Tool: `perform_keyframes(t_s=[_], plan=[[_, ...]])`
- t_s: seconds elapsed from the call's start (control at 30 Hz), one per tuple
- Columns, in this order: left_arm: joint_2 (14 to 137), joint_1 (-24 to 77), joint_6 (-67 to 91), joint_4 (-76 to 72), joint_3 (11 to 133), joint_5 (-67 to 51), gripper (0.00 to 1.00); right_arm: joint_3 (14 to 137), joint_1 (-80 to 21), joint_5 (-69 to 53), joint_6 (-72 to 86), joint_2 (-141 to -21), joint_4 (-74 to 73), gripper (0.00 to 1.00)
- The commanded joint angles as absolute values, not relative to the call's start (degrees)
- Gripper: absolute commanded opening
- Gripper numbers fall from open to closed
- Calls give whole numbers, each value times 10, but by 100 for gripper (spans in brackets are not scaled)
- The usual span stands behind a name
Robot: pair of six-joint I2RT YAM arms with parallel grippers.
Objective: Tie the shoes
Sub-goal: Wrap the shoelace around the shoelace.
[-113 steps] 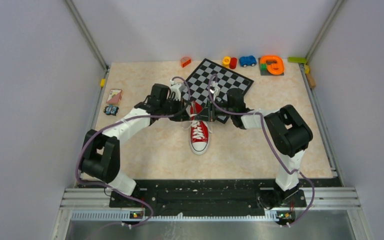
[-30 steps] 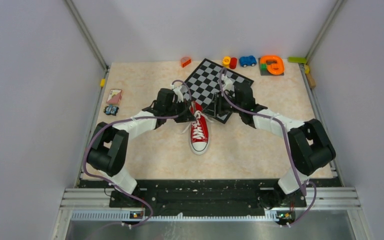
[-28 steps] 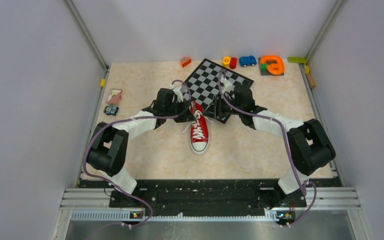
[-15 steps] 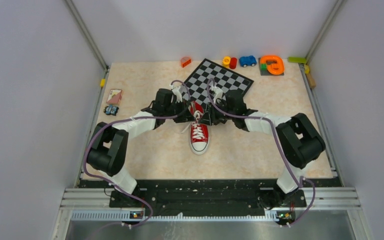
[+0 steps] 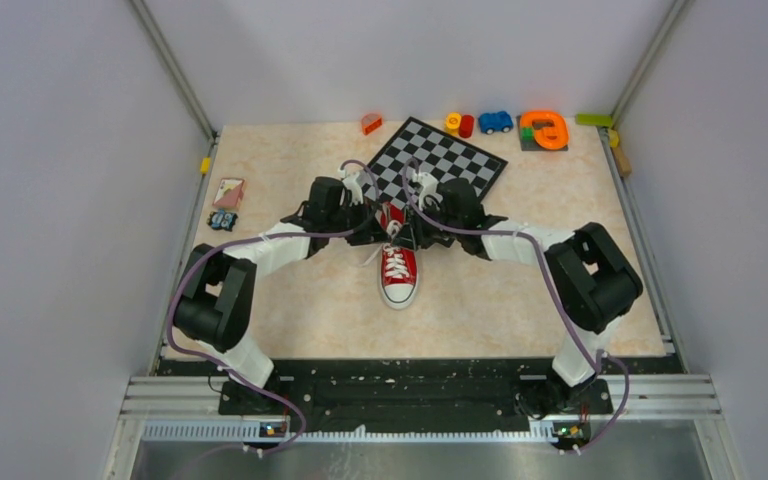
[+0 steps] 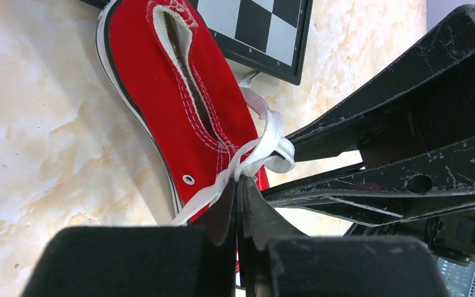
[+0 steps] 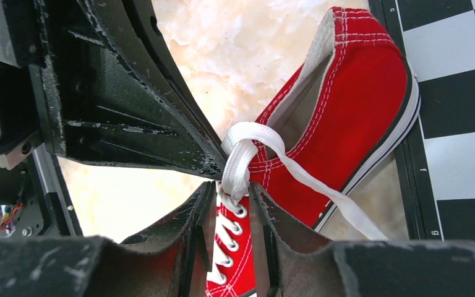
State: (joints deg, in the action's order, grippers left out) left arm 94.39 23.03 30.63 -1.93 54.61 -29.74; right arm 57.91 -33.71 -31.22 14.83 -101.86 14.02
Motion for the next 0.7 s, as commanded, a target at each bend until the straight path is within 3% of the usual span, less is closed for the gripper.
perform_keyframes(t_s=[0.0,0.37,0.47,0.53,0.67], plan=[[940,226,312,-45,541,-310,0,611,-349,-287,118,-1028,132,28],[943,224,316,-48,540,-320,0,628,-366,-266,86,-1043,105,23],[943,224,320,-52,538,-326,0,628,-368,-266,83,-1040,104,13],[943,224,323,-52,537,-330,0,625,-368,-269,86,-1034,110,0],[938,224,332,-56,528,-332,0,610,-368,-265,99,-1008,126,0]])
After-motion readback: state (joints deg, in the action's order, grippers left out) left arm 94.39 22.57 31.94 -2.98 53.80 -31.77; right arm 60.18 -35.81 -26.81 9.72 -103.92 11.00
